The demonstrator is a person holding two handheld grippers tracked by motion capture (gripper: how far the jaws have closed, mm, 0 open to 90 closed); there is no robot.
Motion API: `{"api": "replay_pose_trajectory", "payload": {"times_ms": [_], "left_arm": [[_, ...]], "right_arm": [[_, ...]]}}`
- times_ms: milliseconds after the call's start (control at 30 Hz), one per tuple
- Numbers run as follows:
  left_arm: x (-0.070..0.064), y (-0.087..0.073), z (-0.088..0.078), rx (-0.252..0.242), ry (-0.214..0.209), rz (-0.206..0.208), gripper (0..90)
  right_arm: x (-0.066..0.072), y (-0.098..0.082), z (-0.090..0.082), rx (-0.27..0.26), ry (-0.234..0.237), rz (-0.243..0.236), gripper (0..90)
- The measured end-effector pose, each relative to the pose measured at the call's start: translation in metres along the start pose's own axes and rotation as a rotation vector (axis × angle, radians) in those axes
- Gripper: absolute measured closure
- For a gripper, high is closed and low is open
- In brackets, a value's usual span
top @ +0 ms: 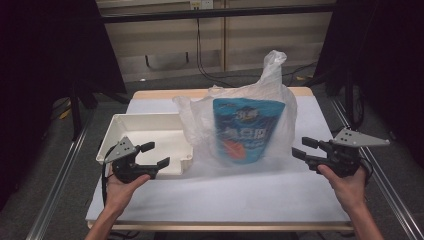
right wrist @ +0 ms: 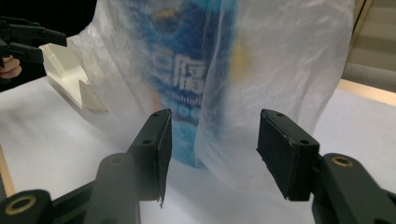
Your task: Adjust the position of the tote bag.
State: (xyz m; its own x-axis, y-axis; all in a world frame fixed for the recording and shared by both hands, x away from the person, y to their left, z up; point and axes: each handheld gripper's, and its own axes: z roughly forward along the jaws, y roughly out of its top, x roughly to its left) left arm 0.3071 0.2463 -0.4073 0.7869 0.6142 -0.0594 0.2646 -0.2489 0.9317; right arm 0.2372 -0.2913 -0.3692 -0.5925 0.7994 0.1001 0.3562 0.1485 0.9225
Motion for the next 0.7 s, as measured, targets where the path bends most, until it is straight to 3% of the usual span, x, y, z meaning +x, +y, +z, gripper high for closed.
{"api": "replay_pose_trajectory", "payload": {"times_ms": [267,367,433,700], "left_arm": [[0.003,0.015,0.003,-0.028,-0.008,0.013,23.9],[0.008,0.017,0.006,-0.018,0.030,0.017,24.8],[0.012,0.017,0.010,-0.010,0.025,-0.001,24.8],[0.018,0.027,0.016,-0.007,0.008,-0.006,24.6]], "right_arm": [[-0.012,0.029,0.002,0.013,0.001,-0.021,55.7],[-0.016,0.038,0.004,0.012,0.013,-0.031,56.5],[-0.017,0.041,0.004,0.011,0.017,-0.027,56.8],[-0.033,0.074,0.006,-0.059,0.114,-0.036,63.6]]}}
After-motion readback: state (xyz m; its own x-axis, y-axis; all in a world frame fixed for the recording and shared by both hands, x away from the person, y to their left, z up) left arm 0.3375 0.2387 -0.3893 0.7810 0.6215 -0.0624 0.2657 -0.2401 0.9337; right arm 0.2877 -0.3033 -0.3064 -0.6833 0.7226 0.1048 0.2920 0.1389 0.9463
